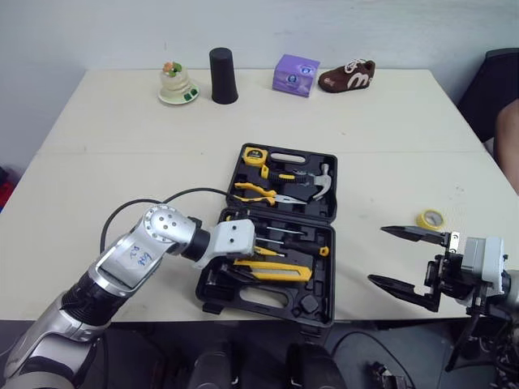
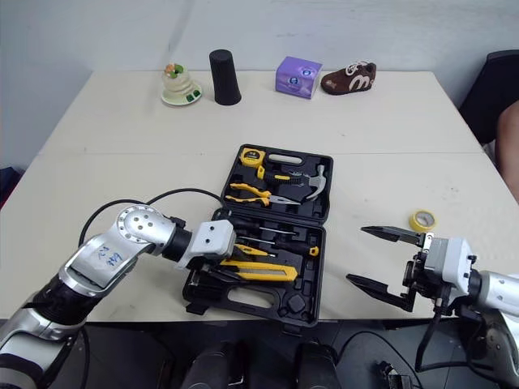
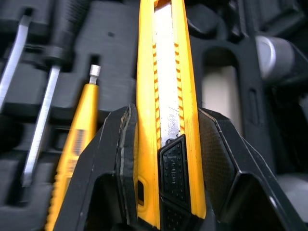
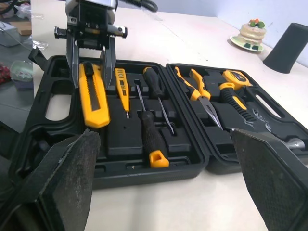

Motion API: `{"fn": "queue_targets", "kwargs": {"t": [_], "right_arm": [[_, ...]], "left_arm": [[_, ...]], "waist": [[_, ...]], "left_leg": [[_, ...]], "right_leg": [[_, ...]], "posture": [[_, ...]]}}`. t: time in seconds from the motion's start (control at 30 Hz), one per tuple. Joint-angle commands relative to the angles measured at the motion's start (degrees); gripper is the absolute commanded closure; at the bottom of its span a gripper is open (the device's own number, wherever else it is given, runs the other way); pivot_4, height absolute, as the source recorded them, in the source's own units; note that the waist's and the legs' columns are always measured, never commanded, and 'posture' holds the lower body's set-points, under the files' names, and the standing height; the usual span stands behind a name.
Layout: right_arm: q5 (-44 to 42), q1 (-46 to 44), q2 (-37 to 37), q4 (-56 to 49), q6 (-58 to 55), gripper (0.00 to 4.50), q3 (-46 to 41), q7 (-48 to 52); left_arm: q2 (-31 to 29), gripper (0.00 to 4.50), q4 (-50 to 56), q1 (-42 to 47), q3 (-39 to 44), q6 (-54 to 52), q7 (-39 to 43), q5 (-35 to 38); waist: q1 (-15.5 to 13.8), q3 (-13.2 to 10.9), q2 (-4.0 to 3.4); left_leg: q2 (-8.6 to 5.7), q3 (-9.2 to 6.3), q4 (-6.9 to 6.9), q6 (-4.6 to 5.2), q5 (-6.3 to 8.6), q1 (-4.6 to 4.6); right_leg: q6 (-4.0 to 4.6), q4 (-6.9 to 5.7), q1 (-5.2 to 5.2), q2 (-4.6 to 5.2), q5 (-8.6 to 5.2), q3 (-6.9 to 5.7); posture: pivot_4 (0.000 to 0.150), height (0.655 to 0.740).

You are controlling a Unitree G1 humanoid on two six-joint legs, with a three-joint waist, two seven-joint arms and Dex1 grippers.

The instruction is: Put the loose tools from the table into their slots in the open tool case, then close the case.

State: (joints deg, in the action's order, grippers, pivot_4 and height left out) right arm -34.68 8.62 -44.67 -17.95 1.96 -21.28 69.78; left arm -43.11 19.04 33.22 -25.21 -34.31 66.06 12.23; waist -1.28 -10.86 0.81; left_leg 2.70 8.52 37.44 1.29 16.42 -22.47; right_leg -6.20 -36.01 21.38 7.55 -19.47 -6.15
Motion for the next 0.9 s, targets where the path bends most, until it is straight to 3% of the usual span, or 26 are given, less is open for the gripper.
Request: {"fn": "queue_targets", "kwargs": {"t": [0.03,0.8,0.83,0.9], "right_arm": [[0.09,-0.78,-0.80,-1.75,-0.24,0.00,-0.83,-0.90],[1.00,-0.48,0.56,0.44,0.93,0.00,-0.73,0.19],[1.01,-0.40,0.60,0.49,1.04,0.00,-0.75,0.20],[1.11,-0.24,0.67,0.64,1.40,0.00,-0.78,0.18]], "left_arm": [[-0.96,3.15,-0.15,-0.46,-0.53,0.39,0.14,-2.05],[2.33,3.15,-4.92,-1.79,-0.68,7.05,0.45,-4.58],[2.55,2.15,-5.29,-1.61,-0.28,7.56,0.86,-4.17],[4.17,1.48,-6.87,-1.23,1.75,10.68,0.01,-3.50]], "waist": [[-0.01,0.00,0.00],[0.00,0.01,-0.01],[0.00,0.01,-0.01],[0.05,0.01,-0.01]], "left_leg": [[0.00,0.01,0.03,0.01,0.00,0.00],[0.03,0.00,0.27,0.08,0.04,0.04],[0.03,0.00,0.27,0.09,0.04,0.04],[0.03,0.00,0.26,0.08,0.05,0.04]], "right_leg": [[-0.01,-0.03,0.00,0.00,0.00,-0.01],[0.00,-0.27,-0.03,0.02,0.00,0.02],[0.00,-0.27,-0.03,0.02,0.00,0.02],[0.00,-0.27,-0.03,0.01,0.00,0.02]], "posture": [[0.150,0.7400],[0.150,0.7400],[0.150,0.7400],[0.150,0.7400]]}}
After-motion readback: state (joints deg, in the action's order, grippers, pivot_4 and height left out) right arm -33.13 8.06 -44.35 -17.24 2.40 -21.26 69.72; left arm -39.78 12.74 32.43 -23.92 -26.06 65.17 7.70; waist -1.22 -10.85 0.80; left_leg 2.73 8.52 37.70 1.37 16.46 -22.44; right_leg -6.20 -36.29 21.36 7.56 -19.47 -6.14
